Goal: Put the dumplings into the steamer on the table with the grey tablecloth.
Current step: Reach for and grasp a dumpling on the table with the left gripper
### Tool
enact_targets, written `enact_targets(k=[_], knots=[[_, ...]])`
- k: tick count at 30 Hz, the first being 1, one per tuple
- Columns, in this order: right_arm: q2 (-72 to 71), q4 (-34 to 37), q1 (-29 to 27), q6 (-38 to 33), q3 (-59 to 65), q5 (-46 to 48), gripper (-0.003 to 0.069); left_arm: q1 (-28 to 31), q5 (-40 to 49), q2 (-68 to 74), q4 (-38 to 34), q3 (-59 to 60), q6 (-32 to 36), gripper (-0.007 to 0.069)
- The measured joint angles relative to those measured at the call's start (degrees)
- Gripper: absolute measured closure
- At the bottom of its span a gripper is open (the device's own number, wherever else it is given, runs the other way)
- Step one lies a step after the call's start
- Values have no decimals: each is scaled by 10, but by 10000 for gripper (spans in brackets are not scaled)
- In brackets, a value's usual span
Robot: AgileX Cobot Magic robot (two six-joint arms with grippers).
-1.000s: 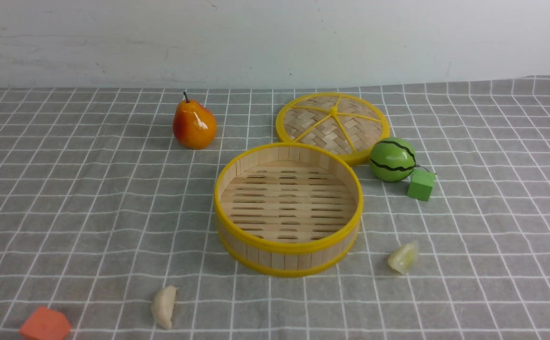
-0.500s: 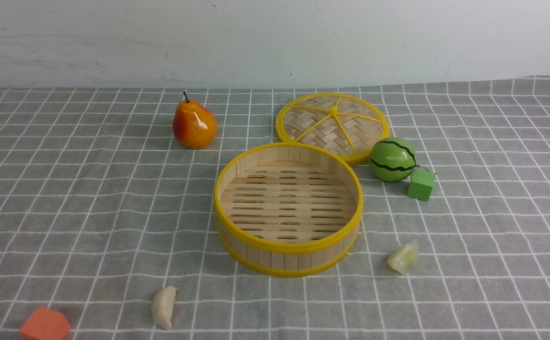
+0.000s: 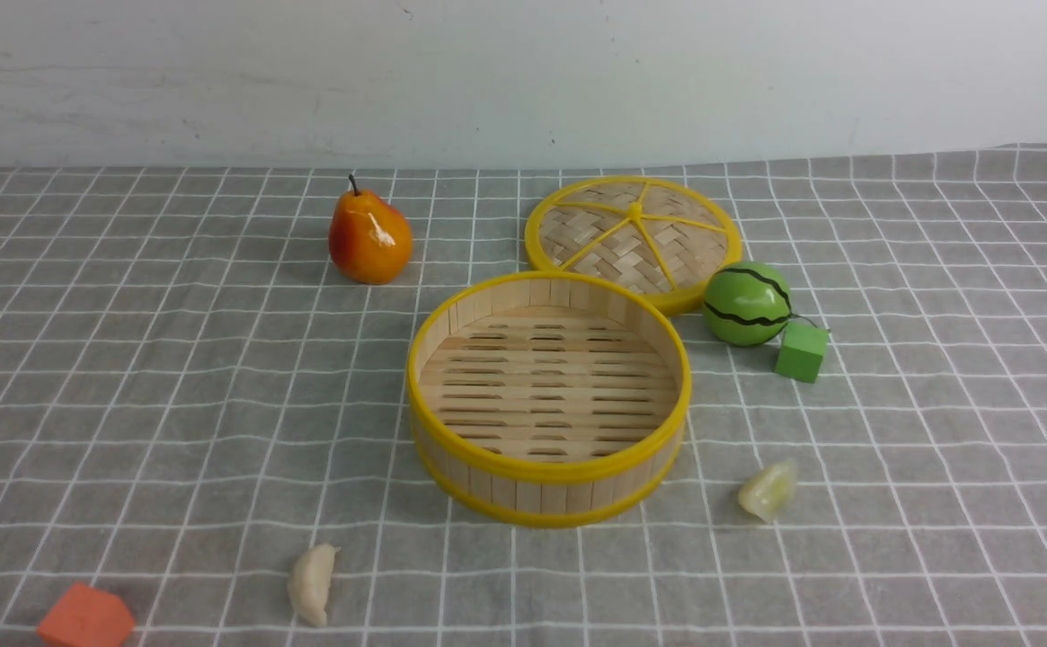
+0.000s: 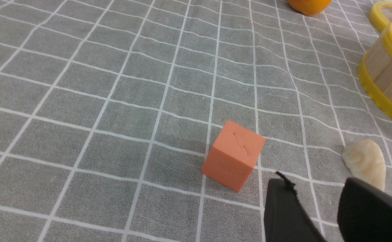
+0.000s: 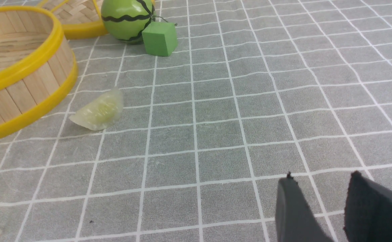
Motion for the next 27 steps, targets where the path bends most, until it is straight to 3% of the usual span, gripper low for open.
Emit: enact_targets(k=[20, 25, 26, 27], knots=[[0, 0, 0, 0, 0, 0, 419, 0, 0, 0, -13, 0, -13, 387], [0, 21, 0, 2, 0, 0, 419, 0, -16, 0, -166, 0, -127, 387], [0, 70, 0, 16, 0, 0, 419, 0, -28, 0, -260, 0, -204, 387], [0, 85, 0, 25, 0, 0, 419, 0, -32, 0, -296, 0, -228, 387]])
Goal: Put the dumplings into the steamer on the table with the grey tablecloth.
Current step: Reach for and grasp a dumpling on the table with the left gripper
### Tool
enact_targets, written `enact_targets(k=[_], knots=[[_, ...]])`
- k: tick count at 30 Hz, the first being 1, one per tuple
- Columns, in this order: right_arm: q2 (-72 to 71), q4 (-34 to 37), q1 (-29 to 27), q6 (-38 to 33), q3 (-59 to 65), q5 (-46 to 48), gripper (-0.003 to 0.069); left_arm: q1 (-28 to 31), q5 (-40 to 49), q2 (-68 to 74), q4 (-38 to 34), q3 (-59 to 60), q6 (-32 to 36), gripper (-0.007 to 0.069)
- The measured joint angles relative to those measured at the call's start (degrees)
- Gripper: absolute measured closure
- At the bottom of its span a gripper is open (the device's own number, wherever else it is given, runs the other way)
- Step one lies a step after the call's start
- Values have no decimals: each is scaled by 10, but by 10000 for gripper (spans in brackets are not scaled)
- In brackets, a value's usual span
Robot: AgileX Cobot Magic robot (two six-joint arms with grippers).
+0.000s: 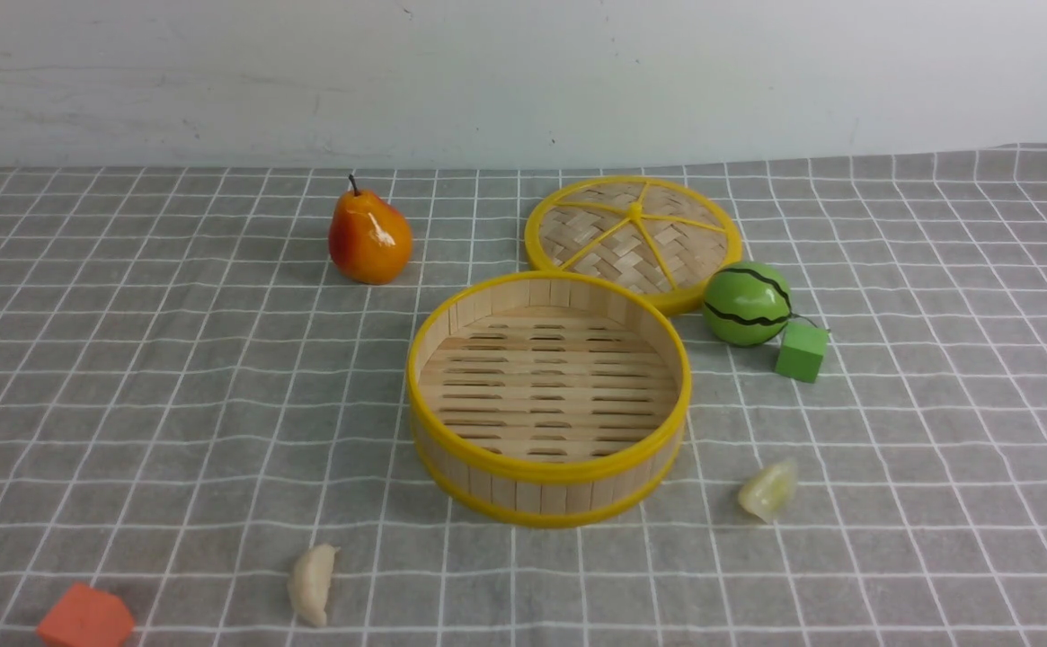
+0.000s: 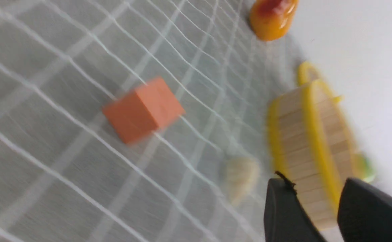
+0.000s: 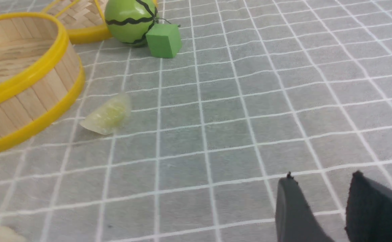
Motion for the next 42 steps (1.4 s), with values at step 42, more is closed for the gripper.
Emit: enact_targets(k=[42], knots=[[527, 168, 82, -316, -491, 378, 678, -234, 478, 556, 404, -545, 188, 616]])
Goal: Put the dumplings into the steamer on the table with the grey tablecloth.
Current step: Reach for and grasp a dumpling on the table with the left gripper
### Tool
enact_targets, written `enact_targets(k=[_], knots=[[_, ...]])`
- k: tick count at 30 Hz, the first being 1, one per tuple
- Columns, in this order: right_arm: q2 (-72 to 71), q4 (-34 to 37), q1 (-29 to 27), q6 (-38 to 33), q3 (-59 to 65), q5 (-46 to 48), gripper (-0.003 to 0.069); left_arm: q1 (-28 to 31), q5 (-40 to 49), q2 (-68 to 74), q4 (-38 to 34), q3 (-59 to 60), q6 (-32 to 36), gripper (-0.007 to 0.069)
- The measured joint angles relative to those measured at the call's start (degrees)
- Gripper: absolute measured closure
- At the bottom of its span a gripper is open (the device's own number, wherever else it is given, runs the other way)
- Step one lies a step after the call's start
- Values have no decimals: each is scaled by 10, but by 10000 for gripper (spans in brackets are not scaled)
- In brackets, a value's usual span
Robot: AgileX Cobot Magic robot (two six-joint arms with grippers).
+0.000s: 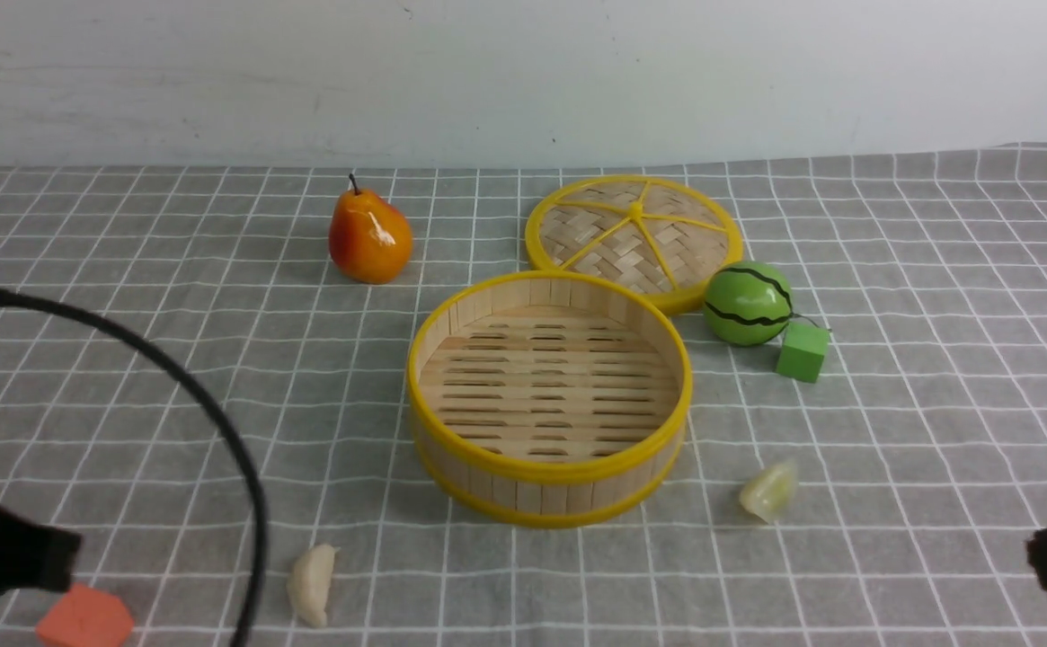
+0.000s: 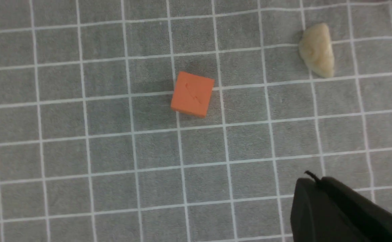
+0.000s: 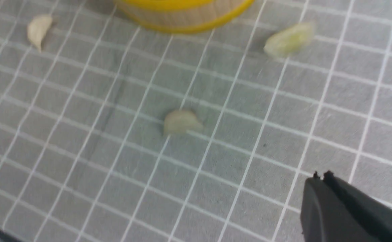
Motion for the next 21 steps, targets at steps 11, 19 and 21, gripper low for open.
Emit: enact_targets(k=[11, 19, 21], knots=[[89, -47, 95, 0, -22, 32, 671, -57, -166, 265, -15, -15, -91, 141], [89, -52, 95, 0, -22, 32, 666, -41, -243, 389, -23, -17, -128, 59], [89, -52, 95, 0, -22, 32, 664, -30, -257, 412, -23, -17, -134, 57]])
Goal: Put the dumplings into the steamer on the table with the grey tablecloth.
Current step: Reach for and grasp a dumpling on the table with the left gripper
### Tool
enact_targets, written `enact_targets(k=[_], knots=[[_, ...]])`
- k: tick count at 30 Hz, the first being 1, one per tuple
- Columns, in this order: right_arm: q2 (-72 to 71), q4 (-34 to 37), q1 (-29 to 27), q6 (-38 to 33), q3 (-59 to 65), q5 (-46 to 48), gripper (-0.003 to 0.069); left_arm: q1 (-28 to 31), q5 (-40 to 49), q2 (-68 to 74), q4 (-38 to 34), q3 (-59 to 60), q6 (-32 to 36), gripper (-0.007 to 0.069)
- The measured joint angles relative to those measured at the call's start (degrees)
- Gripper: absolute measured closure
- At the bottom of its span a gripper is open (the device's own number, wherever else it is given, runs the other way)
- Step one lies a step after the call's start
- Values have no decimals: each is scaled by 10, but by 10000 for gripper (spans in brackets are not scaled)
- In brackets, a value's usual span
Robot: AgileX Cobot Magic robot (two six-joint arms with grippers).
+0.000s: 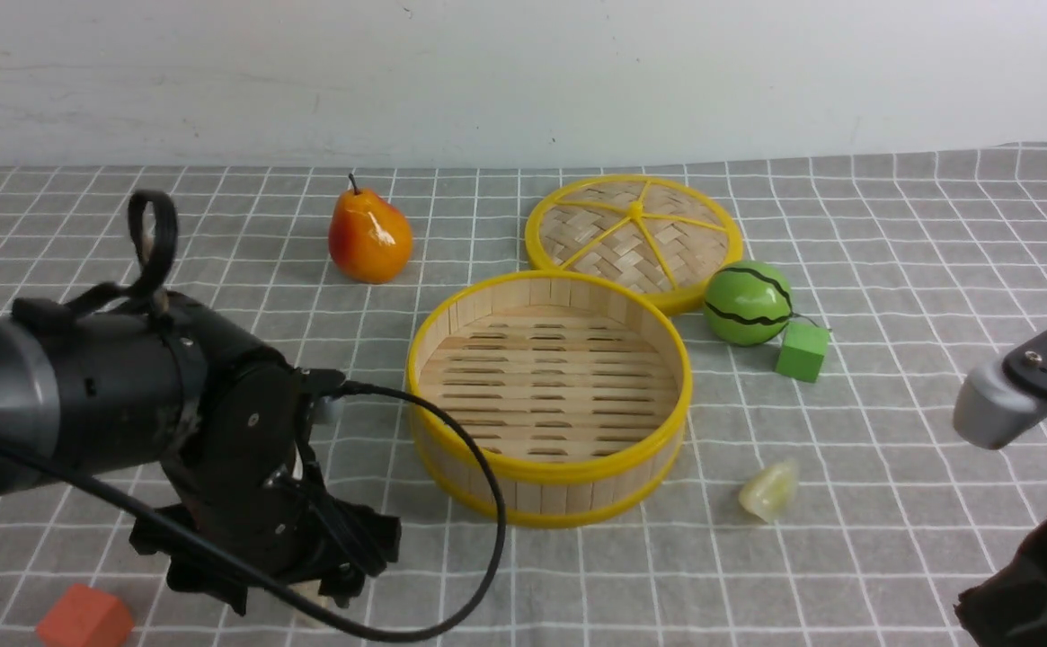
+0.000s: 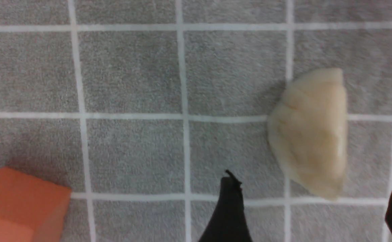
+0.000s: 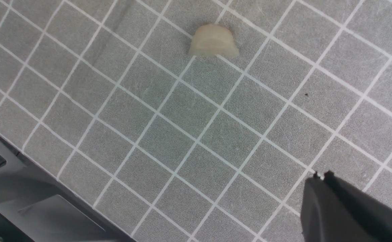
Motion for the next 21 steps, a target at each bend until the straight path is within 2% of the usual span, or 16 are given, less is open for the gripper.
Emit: enact_targets(k=[7, 9, 11, 12, 13, 15, 19, 21], knots=[[0, 0, 0, 0, 0, -10, 660, 12, -55, 28, -10, -2, -5, 81], [0, 0, 0, 0, 0, -11, 659, 12, -57, 34, -17, -4, -5, 129], [0, 0, 0, 0, 0, -11, 659, 12, -57, 39, -20, -4, -5, 218], [0, 0, 0, 0, 0, -11, 659, 12, -57, 40, -21, -4, -5, 228], [0, 0, 0, 0, 0, -12, 657, 12, -56, 41, -20, -4, -5, 322], [0, 0, 0, 0, 0, -13, 657, 12, -53, 39, -20, -6, -5, 400], [0, 0, 0, 0, 0, -15, 653, 11, -29, 30, -22, -21, 16, 397], [0, -1, 0, 0, 0, -15, 652, 2, 19, 6, -19, -62, 45, 397]])
